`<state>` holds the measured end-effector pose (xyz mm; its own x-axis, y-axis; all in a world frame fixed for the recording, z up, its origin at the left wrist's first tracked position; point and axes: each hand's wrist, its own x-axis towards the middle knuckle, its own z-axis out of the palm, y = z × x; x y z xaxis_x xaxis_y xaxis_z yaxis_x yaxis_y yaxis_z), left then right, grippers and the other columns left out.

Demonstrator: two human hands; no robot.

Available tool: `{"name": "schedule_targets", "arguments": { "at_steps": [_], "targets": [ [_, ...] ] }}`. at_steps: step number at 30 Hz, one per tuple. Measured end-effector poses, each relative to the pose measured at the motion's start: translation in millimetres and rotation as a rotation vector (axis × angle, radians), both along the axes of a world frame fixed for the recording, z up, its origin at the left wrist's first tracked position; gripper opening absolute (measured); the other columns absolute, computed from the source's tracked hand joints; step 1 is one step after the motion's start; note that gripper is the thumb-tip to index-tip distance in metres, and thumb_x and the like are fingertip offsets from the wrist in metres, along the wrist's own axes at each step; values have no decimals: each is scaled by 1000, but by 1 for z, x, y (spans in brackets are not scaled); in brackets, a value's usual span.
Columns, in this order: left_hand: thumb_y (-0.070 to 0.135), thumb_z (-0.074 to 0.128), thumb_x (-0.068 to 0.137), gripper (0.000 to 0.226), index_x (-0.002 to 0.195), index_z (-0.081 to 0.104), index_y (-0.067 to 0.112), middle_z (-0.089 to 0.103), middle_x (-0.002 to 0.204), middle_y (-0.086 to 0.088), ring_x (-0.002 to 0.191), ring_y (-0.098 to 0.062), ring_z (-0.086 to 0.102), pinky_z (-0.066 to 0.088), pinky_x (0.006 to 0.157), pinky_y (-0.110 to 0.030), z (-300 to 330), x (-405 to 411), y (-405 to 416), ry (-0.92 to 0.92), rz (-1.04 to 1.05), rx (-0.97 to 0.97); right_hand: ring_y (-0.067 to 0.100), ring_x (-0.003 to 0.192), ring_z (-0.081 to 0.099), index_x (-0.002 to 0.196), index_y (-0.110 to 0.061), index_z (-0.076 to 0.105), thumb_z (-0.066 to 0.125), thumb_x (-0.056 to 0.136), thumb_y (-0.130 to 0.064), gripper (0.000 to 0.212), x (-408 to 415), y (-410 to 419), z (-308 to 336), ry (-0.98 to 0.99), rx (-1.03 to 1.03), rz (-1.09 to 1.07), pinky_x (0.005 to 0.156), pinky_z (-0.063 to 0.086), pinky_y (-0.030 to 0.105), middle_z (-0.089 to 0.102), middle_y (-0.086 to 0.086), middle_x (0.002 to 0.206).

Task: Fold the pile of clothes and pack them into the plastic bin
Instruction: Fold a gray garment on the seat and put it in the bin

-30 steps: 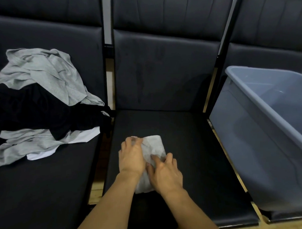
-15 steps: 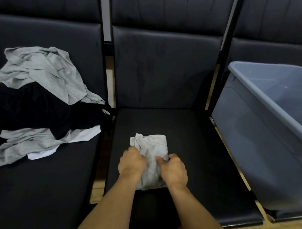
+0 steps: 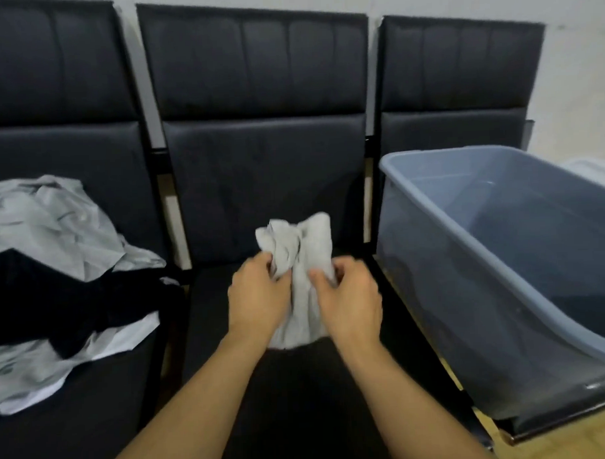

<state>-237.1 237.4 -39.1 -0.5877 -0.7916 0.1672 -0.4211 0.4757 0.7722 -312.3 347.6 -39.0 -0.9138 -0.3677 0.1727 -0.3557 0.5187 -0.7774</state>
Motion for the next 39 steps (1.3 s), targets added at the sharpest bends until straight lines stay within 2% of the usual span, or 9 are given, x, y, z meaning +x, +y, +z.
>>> {"name": "schedule_targets", "arguments": {
  "at_steps": [8, 12, 18, 22, 26, 28, 31, 36, 39],
  "targets": [
    [21, 59, 90, 7, 92, 65, 24, 67, 92, 0, 85, -19, 64, 55, 70, -35, 133, -146, 68, 322, -141, 73, 19, 84, 57, 100, -21, 66, 66, 91, -42, 22, -134, 67, 145, 234, -112, -150, 70, 39, 31, 65, -3, 95],
    [21, 62, 92, 11, 99, 68, 15, 69, 96, -4, 90, -26, 65, 58, 80, -43, 140, -205, 101, 223, -215, 159, 26, 81, 64, 92, -12, 68, 67, 91, -36, 24, -189, 112, 160, 192, -51, -173, 67, 48, 36, 68, 3, 85],
    [18, 66, 92, 23, 108, 71, 3, 68, 100, -10, 95, -26, 64, 51, 77, -34, 124, -260, 123, 79, -231, 160, 19, 55, 45, 59, -17, 43, 69, 92, -34, 46, -253, 146, 134, 56, 44, -206, 50, 31, 31, 47, 0, 60],
    [11, 60, 93, 29, 119, 65, 1, 67, 118, -21, 109, -36, 64, 52, 89, -43, 115, -276, 128, -75, -192, 94, 25, 62, 46, 65, -18, 44, 68, 92, -36, 40, -274, 143, 113, -11, 91, -194, 52, 33, 31, 46, 1, 64],
    [7, 53, 99, 35, 133, 54, 4, 57, 131, -19, 113, -36, 58, 52, 92, -40, 111, -277, 132, -168, -215, 121, 34, 86, 62, 111, -2, 66, 66, 96, -38, 38, -277, 144, 100, -45, 176, -180, 73, 51, 40, 68, 14, 99],
    [8, 51, 101, 40, 141, 48, 7, 53, 137, -17, 118, -35, 56, 49, 100, -40, 111, -273, 130, -100, -209, 165, 39, 93, 67, 110, 3, 70, 67, 96, -34, 39, -274, 144, 99, -16, 157, -183, 82, 55, 46, 72, 20, 103],
    [13, 52, 102, 36, 138, 55, 13, 57, 136, -9, 121, -29, 57, 48, 100, -33, 112, -260, 127, 50, -165, 197, 36, 75, 64, 80, -4, 69, 68, 94, -32, 31, -264, 139, 105, 36, 100, -177, 72, 55, 42, 66, 17, 77],
    [25, 58, 98, 13, 99, 70, 19, 70, 99, 2, 92, -19, 68, 58, 85, -39, 107, -227, 127, 350, -83, 391, 22, 85, 70, 80, -17, 72, 68, 92, -30, 19, -222, 116, 124, 44, -142, -22, 79, 58, 40, 73, -2, 83],
    [30, 57, 100, 15, 99, 68, 19, 68, 92, 3, 82, -15, 64, 56, 74, -32, 101, -187, 117, 466, -16, 450, 16, 78, 70, 81, -18, 72, 68, 93, -27, 16, -174, 102, 128, -1, -293, 77, 79, 59, 38, 73, -3, 79]
  ]
}}
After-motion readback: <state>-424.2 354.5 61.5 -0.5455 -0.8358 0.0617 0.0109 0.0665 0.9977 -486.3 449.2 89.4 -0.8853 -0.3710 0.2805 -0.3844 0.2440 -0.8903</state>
